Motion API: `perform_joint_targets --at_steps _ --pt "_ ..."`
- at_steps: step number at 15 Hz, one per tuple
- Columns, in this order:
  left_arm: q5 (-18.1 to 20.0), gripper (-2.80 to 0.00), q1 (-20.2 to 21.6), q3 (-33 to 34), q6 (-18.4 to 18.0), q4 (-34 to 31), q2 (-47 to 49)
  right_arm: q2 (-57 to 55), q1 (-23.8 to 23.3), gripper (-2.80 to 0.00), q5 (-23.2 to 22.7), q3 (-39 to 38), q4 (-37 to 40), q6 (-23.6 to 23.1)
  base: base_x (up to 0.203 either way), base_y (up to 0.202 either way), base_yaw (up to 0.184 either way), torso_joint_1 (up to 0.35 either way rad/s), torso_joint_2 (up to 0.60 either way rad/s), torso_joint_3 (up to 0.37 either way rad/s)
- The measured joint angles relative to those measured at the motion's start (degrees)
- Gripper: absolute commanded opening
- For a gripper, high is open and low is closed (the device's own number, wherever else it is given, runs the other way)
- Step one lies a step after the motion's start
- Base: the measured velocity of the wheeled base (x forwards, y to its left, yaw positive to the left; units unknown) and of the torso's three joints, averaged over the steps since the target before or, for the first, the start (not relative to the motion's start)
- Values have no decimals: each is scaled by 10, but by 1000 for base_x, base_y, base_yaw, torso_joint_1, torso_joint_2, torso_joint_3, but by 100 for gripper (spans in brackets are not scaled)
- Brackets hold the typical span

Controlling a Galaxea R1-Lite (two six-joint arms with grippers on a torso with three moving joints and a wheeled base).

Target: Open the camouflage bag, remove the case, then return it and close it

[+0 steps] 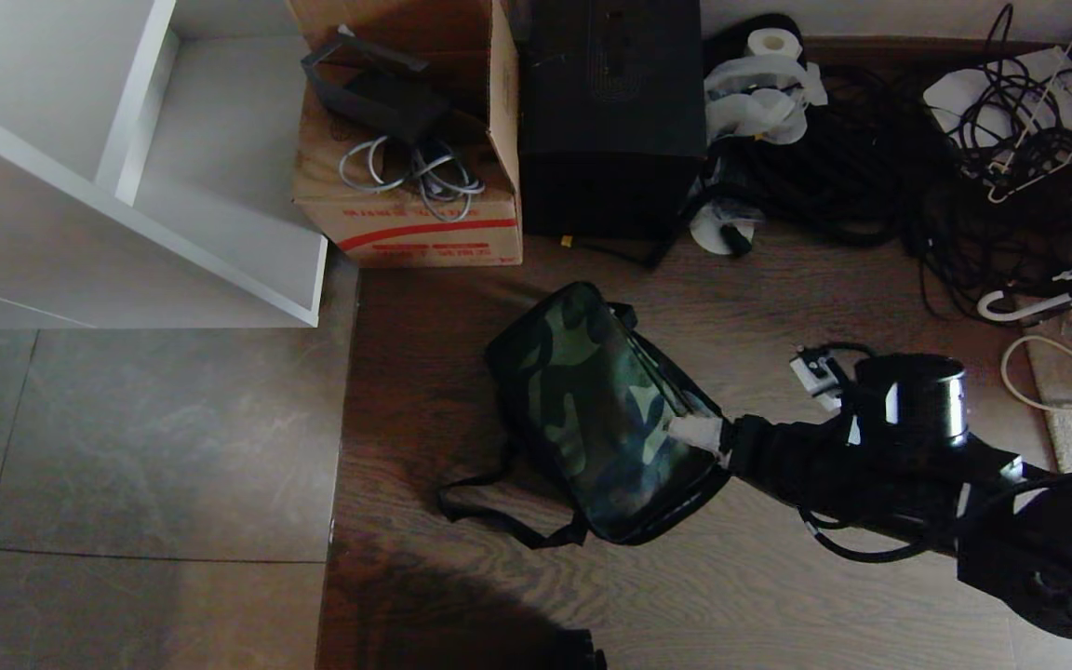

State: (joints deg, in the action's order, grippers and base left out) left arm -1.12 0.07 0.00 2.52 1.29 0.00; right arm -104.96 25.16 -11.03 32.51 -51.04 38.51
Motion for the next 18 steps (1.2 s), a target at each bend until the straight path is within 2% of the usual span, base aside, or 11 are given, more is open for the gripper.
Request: perform_joint_targets --at_steps 4,18 --pt "0 -280 0 0 0 0 0 -77 -20 0 20 31 16 -22 0 0 0 0 0 0" --pt "0 -280 0 0 0 0 0 -200 -20 0 24 123 31 -49 0 0 0 0 0 0"
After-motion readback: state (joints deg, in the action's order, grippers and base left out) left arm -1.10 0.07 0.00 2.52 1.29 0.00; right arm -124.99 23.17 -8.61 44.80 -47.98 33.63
